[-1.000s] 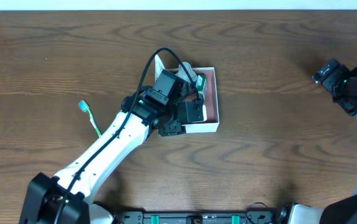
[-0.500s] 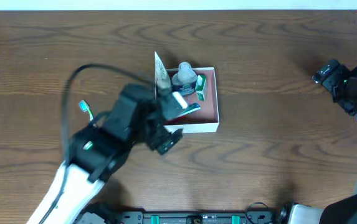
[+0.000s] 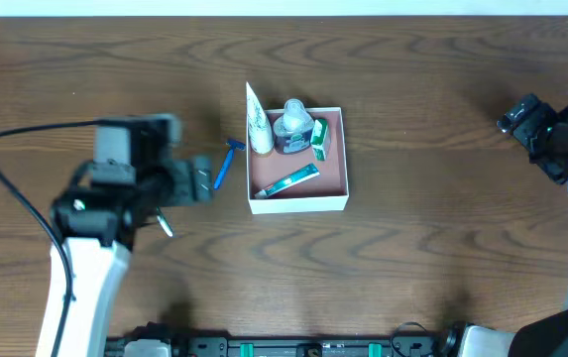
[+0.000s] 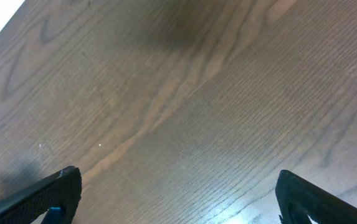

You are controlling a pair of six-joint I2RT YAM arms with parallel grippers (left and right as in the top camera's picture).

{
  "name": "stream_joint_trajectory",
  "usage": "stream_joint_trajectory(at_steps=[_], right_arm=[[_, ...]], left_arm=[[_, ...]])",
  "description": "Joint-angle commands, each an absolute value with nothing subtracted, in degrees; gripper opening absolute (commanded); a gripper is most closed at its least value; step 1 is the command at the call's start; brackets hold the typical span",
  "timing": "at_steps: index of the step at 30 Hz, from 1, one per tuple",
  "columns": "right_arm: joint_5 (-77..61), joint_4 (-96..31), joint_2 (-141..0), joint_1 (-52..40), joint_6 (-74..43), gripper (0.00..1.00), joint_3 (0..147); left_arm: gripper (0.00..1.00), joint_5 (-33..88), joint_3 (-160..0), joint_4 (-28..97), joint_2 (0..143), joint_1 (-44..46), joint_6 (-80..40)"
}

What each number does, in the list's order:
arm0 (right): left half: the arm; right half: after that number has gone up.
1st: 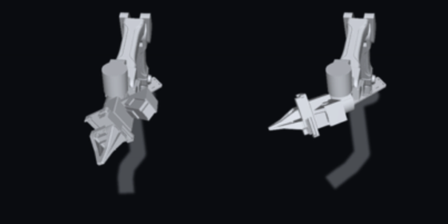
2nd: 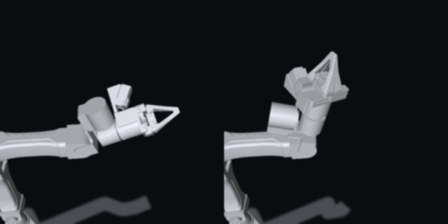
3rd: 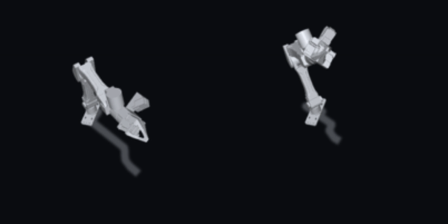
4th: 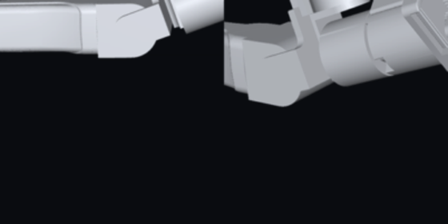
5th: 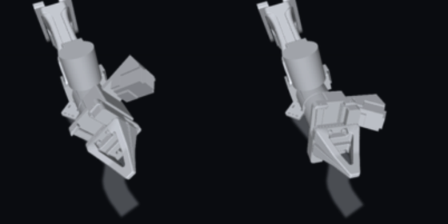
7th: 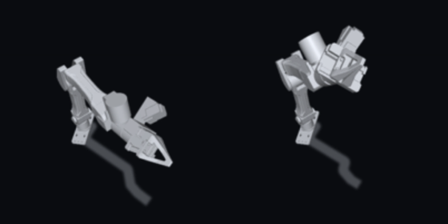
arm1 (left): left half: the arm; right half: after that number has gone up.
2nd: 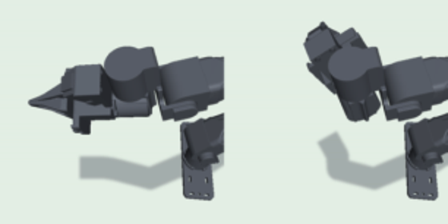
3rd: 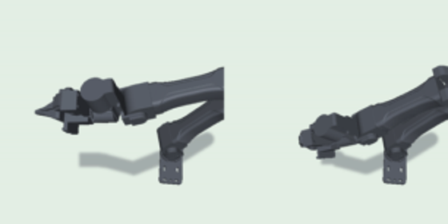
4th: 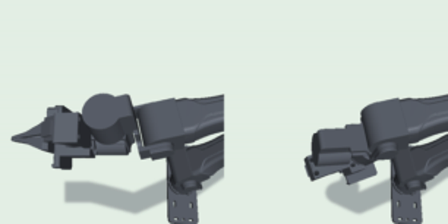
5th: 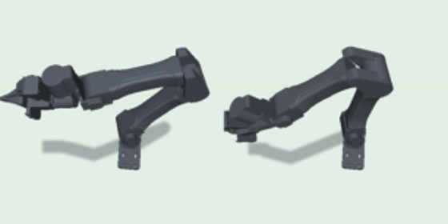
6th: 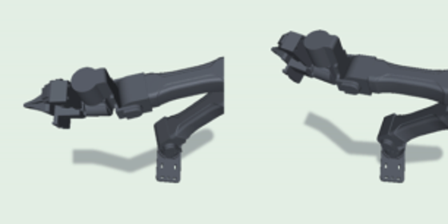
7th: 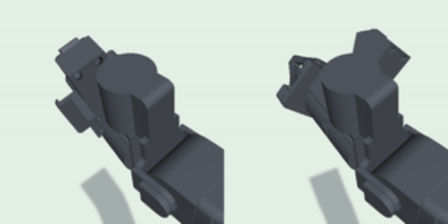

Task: Pack container
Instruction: 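Lower the tube flat into the box front and open the left gripper, then move the left gripper to the green toothbrush and grasp its handle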

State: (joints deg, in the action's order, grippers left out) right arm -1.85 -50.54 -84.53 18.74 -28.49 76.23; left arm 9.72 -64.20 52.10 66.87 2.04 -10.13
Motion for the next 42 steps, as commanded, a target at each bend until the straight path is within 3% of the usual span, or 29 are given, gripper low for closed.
stream_joint_trajectory(at_steps=[1, 12, 17, 32, 42], right_arm=[[-1.5, -50.6, -84.4, 19.0, -29.1, 0.99, 76.8], [-1.5, -50.6, -84.4, 19.0, -29.1, 0.99, 76.8], [-1.5, -50.6, -84.4, 19.0, -29.1, 0.99, 76.8], [-1.5, -50.6, -84.4, 19.0, -29.1, 0.99, 76.8], [-1.5, -50.6, -84.4, 19.0, -29.1, 0.99, 76.8]], left_arm=[[0.98, 8.1, -63.8, 52.4, 71.4, -4.4, -21.3], [0.99, 7.8, -63.8, 50.7, 89.1, -8.7, -20.1], [0.82, 7.9, -63.8, 49.8, 96.3, -8.7, -20.3], [0.81, 2.0, -63.4, 49.1, 102.6, -9.5, -20.2], [0.64, 2.1, -59.4, 44.2, 102.6, -10.0, -18.7]])
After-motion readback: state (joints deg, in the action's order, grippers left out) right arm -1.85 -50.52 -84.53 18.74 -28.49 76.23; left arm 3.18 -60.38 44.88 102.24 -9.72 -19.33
